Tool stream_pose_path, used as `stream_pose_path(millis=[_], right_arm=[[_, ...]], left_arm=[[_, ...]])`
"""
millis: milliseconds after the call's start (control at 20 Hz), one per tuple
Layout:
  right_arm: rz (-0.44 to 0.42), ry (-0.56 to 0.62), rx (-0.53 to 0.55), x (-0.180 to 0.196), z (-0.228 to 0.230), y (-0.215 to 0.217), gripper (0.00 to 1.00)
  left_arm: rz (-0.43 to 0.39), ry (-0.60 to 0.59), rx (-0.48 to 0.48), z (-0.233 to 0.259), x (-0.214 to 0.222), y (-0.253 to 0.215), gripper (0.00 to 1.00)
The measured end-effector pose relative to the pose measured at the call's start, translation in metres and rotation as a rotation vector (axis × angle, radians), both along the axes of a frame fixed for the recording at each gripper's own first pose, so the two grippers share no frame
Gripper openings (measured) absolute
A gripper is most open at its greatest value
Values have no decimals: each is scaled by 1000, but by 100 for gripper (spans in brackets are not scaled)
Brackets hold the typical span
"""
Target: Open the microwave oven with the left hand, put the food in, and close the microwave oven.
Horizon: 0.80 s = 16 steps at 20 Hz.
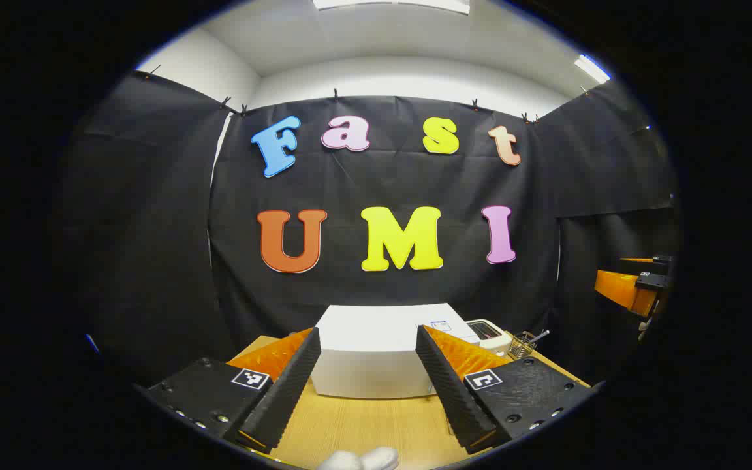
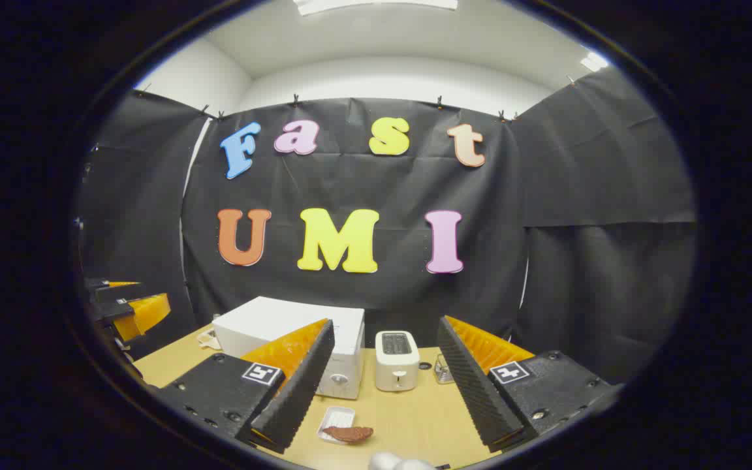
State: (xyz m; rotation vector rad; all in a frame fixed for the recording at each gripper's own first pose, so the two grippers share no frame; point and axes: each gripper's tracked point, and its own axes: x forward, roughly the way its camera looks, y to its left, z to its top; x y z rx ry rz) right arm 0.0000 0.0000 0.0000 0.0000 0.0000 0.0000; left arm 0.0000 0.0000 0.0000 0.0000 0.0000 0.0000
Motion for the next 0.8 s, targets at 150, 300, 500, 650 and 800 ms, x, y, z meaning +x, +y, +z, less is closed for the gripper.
stream_pose_path(millis=[150,300,500,650,800], right_arm=[[8,6,-2,3,0,1,100],[9,8,2,7,0,0,100],[10,-2,5,9,1,-4,100],[9,0,14,13,1,-10,100],[6,7,26,18,0,-18,100]], left_arm=[[11,-6,3,1,3,2,93],[13,-2,-7,-2,7,2,93],[22,2,11,-6,11,1,93],[19,-2,24,-14,17,-5,93],[-3,-1,28,-31,30,-22,93]])
